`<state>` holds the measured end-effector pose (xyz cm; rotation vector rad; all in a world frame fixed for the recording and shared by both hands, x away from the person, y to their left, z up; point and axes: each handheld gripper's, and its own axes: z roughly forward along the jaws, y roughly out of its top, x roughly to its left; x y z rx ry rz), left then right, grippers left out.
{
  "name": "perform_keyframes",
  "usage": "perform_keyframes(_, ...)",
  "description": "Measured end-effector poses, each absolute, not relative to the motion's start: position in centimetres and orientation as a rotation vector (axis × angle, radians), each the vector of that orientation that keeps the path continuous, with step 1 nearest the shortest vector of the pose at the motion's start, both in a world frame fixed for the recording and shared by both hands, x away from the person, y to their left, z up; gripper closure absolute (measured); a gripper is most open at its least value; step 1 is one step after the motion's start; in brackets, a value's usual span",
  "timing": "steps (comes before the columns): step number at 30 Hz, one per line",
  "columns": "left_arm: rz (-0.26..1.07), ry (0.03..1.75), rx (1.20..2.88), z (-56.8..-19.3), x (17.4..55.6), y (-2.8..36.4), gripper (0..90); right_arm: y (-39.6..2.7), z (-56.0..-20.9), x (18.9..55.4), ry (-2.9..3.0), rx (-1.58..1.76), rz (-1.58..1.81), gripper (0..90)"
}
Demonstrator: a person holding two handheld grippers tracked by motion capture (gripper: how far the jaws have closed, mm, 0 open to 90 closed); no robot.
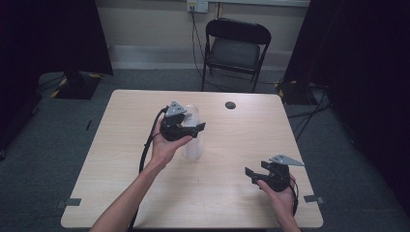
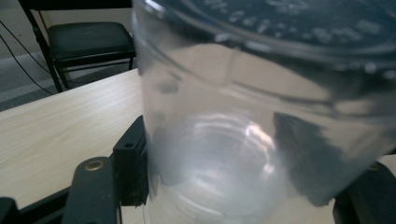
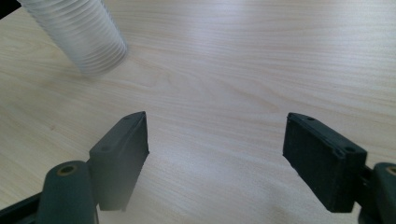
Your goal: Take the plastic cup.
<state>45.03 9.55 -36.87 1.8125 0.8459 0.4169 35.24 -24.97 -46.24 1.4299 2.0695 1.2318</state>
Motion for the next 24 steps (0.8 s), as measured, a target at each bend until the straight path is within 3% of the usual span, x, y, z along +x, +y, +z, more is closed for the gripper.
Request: perform_keyframes(24,0.444,0.828,1.723,-34.2,44.2,10.2,35.5,-24.9,-46.3,35.3,2.073,1.427,1.233,22.1)
